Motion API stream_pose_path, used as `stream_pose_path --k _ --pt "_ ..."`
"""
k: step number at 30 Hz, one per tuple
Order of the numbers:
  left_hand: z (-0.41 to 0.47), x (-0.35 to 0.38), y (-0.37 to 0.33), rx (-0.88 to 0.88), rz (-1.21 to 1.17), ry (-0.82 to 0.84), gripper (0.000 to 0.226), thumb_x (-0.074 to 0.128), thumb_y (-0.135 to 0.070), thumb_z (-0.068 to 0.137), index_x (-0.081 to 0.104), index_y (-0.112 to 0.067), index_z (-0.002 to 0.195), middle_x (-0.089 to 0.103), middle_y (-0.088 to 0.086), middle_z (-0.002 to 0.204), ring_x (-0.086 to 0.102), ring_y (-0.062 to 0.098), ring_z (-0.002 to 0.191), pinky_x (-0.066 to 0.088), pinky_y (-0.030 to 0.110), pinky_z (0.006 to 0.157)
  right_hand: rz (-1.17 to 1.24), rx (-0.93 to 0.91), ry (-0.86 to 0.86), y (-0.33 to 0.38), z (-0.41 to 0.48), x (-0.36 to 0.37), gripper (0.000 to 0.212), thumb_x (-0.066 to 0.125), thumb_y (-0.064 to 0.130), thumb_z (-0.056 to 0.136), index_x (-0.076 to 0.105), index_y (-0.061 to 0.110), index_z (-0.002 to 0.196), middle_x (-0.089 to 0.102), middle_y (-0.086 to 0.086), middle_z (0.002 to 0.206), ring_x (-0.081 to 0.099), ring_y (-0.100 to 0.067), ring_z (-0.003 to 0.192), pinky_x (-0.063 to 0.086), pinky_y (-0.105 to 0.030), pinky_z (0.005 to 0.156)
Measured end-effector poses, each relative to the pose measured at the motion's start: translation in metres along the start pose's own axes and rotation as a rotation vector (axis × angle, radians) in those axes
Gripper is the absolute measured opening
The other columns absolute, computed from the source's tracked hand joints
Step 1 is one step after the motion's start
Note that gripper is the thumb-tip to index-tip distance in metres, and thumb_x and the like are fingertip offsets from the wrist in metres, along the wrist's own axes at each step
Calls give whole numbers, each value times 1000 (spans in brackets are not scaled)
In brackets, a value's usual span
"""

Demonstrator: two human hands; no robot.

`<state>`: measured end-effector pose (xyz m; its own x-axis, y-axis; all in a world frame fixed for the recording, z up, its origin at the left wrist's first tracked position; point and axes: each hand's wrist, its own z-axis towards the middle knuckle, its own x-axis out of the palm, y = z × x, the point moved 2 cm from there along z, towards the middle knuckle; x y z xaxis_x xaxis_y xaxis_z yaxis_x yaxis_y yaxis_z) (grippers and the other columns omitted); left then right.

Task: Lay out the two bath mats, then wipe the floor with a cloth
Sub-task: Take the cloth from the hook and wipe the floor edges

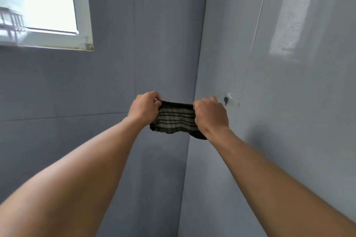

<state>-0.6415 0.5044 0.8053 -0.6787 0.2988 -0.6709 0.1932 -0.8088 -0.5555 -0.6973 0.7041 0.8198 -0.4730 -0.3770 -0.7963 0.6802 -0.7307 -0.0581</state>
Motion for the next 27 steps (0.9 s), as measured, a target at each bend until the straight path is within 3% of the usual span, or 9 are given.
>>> stream_pose_path --k 5,13,18,21,27 --pt "-59 -55 51 -74 8 -1 13 56 -22 98 69 -24 96 71 2 99 65 24 87 58 42 80 99 -24 15 63 -22 -3 26 45 -5 87 66 11 89 62 -7 88 58 -30 85 53 -41 72" --pt "-172 -149 153 -221 106 -30 18 55 -25 98 73 -27 102 71 2 105 65 26 97 55 40 85 225 -104 115 195 -76 13 25 51 -1 84 71 11 92 65 -10 95 63 -35 88 54 -38 73" --pt "-246 -185 228 -342 126 -20 16 56 -28 99 71 -26 102 72 1 105 64 25 99 54 39 87 314 -180 165 281 -115 33 25 48 -4 81 56 10 100 61 -9 87 57 -36 80 45 -36 63" --pt "-282 -199 274 -437 126 -20 16 56 -28 98 72 -27 100 72 -1 102 65 23 98 54 38 87 388 -192 214 328 -131 55 31 45 -7 81 47 9 106 59 -10 82 55 -37 75 48 -40 63" --pt "-322 -203 368 -565 138 -21 17 54 -28 98 71 -27 96 72 -2 97 65 22 94 52 32 78 466 -201 341 404 -150 128 21 52 3 84 67 9 98 67 -8 97 60 -35 90 53 -40 73"
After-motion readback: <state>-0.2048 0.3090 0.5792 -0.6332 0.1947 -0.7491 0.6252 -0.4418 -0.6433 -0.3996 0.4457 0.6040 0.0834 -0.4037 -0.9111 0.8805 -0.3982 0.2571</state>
